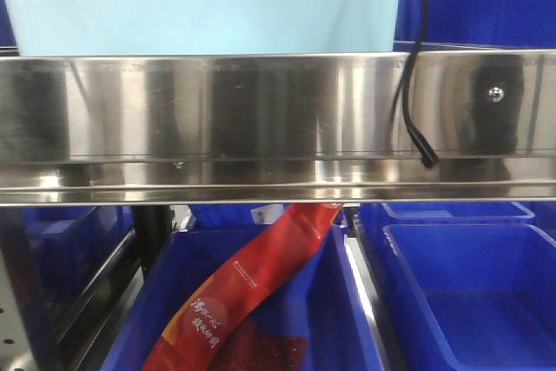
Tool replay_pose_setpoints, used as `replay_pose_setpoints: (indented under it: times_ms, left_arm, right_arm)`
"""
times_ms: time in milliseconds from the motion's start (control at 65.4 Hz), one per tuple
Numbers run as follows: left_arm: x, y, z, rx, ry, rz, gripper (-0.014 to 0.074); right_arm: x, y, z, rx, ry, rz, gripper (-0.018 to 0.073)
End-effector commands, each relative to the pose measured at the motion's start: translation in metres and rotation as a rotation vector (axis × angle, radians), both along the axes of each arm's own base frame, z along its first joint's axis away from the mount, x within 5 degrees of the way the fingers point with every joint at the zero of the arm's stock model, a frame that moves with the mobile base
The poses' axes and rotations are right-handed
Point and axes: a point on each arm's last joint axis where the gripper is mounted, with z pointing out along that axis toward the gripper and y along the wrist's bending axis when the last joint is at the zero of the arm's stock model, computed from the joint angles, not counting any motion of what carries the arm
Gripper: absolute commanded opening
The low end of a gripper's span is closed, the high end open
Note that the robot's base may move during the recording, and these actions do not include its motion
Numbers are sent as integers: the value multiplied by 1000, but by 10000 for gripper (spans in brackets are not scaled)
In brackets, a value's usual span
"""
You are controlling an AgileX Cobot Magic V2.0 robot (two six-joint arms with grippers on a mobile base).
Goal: Move two blue bins to right shelf middle
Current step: 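Extend the held bin forward over the upper shelf rollers, then lower the light-blue bin onto the rollers and open both grippers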
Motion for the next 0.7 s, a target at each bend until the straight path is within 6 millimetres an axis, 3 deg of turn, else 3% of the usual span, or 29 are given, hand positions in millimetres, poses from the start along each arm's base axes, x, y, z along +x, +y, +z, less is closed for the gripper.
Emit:
replay_pose_setpoints:
  times_ms: [0, 245, 337, 428, 520, 581, 597, 688]
  left_arm:
    - [-8, 3, 18, -3, -65, 17, 524]
    - [-28, 9, 45, -18, -132, 19, 528]
    - [-38, 12, 57, -27, -165, 19, 486]
    - [-50, 15, 71, -38, -201, 19, 325]
    - [-60, 17, 80, -46, -225, 8, 97]
    - [-62, 16, 82, -44, -226, -21, -78]
    - [-62, 16, 82, -45, -224, -28, -111]
    - [-62, 13, 78, -53, -205, -62, -110]
  right_arm:
    - [-9, -9, 25, -15, -90, -12, 342]
    - [-22, -17, 46, -4, -141, -18, 342]
    - [-29, -19, 55, 6, -161, -13, 311]
    - [-38, -21, 66, 14, -184, 1, 202]
    - [-45, -23, 73, 23, -194, 29, 10]
    - [-48, -24, 76, 22, -200, 40, -170]
    - [-48, -24, 77, 23, -203, 40, -164]
    - [-52, -24, 80, 10, -203, 86, -165]
